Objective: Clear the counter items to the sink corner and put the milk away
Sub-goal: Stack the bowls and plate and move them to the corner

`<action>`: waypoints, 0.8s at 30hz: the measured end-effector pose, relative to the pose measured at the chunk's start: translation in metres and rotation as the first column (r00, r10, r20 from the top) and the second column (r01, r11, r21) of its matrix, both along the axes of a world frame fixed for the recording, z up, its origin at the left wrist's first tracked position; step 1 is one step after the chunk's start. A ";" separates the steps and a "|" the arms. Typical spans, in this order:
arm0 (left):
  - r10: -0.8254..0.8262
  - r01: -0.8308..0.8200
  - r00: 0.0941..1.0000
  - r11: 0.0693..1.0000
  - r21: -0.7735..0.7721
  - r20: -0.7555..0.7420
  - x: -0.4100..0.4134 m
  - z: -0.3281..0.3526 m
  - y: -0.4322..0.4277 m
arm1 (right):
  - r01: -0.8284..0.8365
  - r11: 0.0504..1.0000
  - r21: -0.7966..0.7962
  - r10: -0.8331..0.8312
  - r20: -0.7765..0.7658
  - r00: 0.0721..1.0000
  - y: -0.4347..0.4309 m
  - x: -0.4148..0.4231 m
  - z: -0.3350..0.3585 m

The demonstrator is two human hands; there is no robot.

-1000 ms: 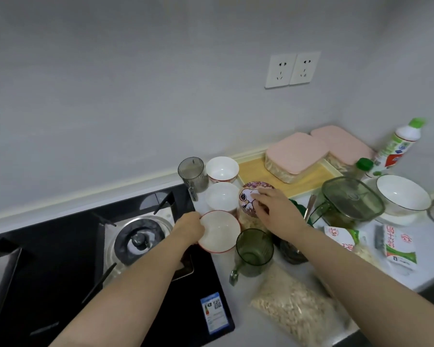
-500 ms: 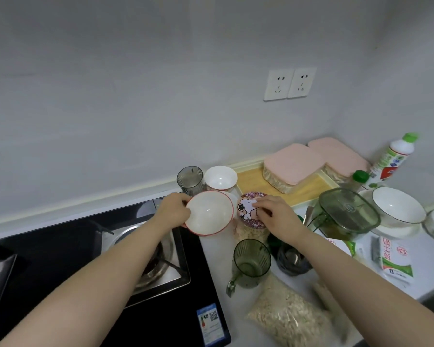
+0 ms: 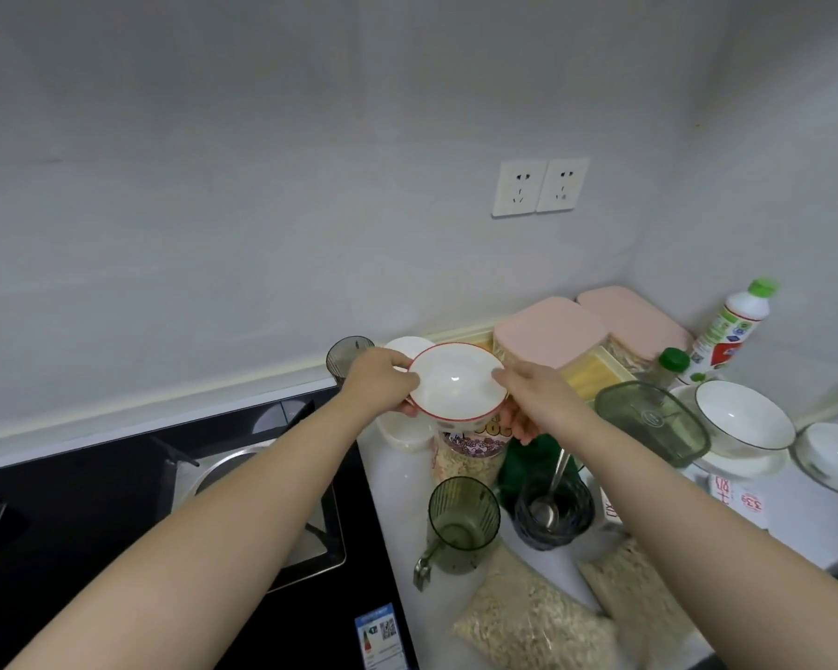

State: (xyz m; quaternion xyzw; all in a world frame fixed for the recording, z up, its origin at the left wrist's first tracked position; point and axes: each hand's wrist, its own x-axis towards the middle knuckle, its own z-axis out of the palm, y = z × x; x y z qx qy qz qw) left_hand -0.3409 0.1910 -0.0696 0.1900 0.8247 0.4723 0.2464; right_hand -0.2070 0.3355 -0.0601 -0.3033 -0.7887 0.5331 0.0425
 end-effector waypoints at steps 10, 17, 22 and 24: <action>0.062 -0.126 0.939 0.977 0.169 0.339 -0.001 -0.017 0.020 | 0.124 0.965 0.232 -0.132 0.021 0.991 0.020 0.001 -0.016; 0.407 -0.427 0.788 0.902 -0.066 0.463 -0.021 -0.108 0.011 | 0.058 0.971 0.231 -0.066 0.030 0.997 0.027 -0.003 -0.012; 0.339 -0.274 0.921 0.915 -0.296 0.195 -0.015 -0.142 0.018 | 0.016 0.981 0.191 -0.034 0.092 0.995 0.028 -0.001 -0.018; 0.265 -0.220 0.962 0.897 -0.383 0.070 -0.017 -0.139 0.019 | -0.021 0.990 0.143 -0.001 0.151 0.989 0.027 -0.003 -0.020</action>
